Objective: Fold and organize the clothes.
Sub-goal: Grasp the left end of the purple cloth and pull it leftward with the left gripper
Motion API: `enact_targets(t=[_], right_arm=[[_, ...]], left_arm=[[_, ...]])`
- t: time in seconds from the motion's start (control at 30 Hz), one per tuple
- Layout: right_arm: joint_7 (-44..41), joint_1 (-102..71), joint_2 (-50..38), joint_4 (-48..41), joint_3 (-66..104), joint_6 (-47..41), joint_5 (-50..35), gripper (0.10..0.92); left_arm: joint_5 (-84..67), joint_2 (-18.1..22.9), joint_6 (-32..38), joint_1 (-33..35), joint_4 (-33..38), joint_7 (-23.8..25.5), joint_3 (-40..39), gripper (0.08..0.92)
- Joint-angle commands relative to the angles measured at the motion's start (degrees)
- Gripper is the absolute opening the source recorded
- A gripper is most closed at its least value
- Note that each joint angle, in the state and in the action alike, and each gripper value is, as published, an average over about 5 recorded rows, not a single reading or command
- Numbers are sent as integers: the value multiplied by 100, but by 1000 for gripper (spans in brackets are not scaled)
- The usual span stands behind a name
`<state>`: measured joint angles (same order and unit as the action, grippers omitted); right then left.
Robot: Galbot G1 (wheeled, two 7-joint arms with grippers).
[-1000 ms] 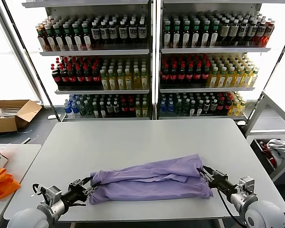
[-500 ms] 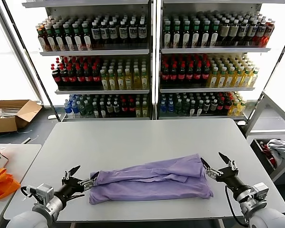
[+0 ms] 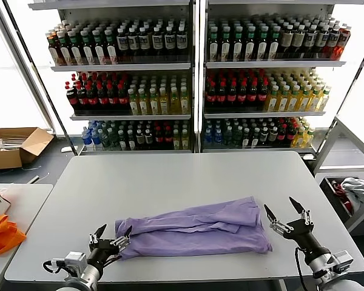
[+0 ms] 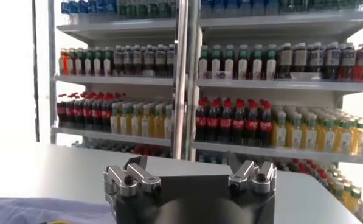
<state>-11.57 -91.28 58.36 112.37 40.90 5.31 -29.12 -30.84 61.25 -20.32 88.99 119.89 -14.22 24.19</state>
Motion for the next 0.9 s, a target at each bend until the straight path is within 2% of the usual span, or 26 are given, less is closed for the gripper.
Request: enact_targets(t=[0.03,0.1,0.2,0.57,0.9], right_arm=[[-51,-116,43,-55,39,307,71,823],[-56,-125,43,-46,44,307,68,823],[-68,-129,27,-31,62,303,61,823],[-70,-76,-10,34,73,240,33,823],[-63,-73,-6,95,70,205,19,823]], left_arm=[[427,640,35,-5,-311,-532,-427,822],[433,673,-20,-17,-340,-571,-436,815],[440,688,-61,-9,-378,-575,-439,758],[424,677,9,-35,-457,-434,-486,438],[186,495,21,-313,-652,-332,-247,156]])
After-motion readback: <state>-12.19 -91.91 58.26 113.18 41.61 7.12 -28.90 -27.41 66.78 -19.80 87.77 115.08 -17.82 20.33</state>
